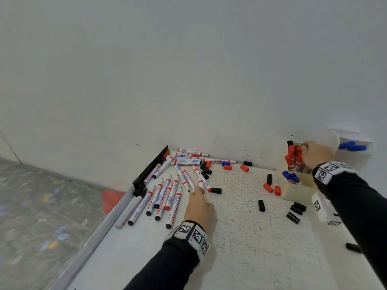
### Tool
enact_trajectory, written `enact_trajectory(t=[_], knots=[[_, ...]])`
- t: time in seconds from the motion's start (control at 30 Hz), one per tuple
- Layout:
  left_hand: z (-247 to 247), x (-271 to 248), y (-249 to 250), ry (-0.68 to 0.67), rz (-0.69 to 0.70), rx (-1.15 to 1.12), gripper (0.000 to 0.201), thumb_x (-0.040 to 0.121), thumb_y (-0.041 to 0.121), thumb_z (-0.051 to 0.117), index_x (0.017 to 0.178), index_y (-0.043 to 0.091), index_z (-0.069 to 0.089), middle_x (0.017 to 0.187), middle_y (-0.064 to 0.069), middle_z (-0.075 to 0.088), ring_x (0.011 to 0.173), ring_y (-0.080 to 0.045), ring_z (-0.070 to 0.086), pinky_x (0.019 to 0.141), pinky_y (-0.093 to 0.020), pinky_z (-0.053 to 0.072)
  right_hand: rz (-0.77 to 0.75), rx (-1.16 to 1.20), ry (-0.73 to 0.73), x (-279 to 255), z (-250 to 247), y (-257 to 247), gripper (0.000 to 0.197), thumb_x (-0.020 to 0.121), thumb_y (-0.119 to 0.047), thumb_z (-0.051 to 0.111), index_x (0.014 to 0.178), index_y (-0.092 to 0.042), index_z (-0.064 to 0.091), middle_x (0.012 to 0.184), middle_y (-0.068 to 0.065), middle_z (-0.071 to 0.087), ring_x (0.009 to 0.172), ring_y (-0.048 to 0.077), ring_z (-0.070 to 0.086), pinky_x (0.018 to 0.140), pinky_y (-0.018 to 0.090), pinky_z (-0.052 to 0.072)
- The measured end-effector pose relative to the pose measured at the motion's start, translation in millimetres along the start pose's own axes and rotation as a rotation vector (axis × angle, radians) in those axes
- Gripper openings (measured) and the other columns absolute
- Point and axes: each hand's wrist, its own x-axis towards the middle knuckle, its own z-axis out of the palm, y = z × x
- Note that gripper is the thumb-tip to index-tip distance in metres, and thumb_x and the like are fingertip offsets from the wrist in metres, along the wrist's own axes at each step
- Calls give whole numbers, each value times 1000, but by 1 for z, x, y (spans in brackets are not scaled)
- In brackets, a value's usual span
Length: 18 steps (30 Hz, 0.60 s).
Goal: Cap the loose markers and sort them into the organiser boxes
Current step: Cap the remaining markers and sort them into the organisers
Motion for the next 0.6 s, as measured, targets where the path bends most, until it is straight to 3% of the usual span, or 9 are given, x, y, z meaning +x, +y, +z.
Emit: enact_trajectory(t=[0.07,0.13,0.2,0.27,0.37,0.47,0.53,0.6], knots=[[0,1,1,22,16,-26,37,91,10,48,124,20,34,106,-2,46,68,-5,48,55,-15,39,26,-54,-54,5,11,9,43,98,-32,23,104,-9,58,88,17,62,89,36,58,89,45,44],[-1,2,2,24,25,-38,39,90,10,49,125,20,34,105,-1,46,68,-4,48,55,-14,38,41,-108,-63,4,13,11,46,96,-36,19,104,-12,58,88,13,59,93,36,55,95,49,40],[-2,3,3,6,30,-43,41,90,11,50,127,20,34,109,-3,49,73,-9,51,56,-15,38,51,-128,-10,-2,7,4,42,97,-32,25,106,-7,57,102,14,52,106,39,48,99,48,34],[-2,2,3,-14,38,-43,43,90,12,50,129,20,34,117,-6,50,84,-13,53,63,-17,41,-43,-113,113,-14,-1,-8,33,95,-24,36,110,-5,58,115,15,52,110,38,45,97,46,35],[-3,0,5,-34,53,-46,46,90,12,51,132,19,34,122,-7,51,89,-14,52,72,-21,43,-203,128,136,-39,-13,-33,22,92,-16,43,102,-6,60,97,13,61,82,25,55,77,36,47],[-5,-2,5,-31,58,-79,47,90,14,52,133,19,35,120,-7,53,92,-15,54,76,-23,47,-209,283,-98,-69,-14,-59,17,94,-17,45,101,-9,58,75,2,60,55,12,50,50,21,39],[-6,-2,5,-34,62,-107,49,89,13,55,134,18,35,122,-8,53,96,-15,54,82,-24,48,-178,224,-374,-87,-9,-67,19,94,-21,48,107,-12,58,77,0,58,55,9,49,48,18,37],[-6,-3,6,-51,85,-111,54,87,13,58,135,17,34,122,-8,52,100,-17,55,85,-24,47,-147,51,-684,-105,6,-68,26,92,-25,51,118,-19,55,95,0,58,60,8,49,51,18,41]])
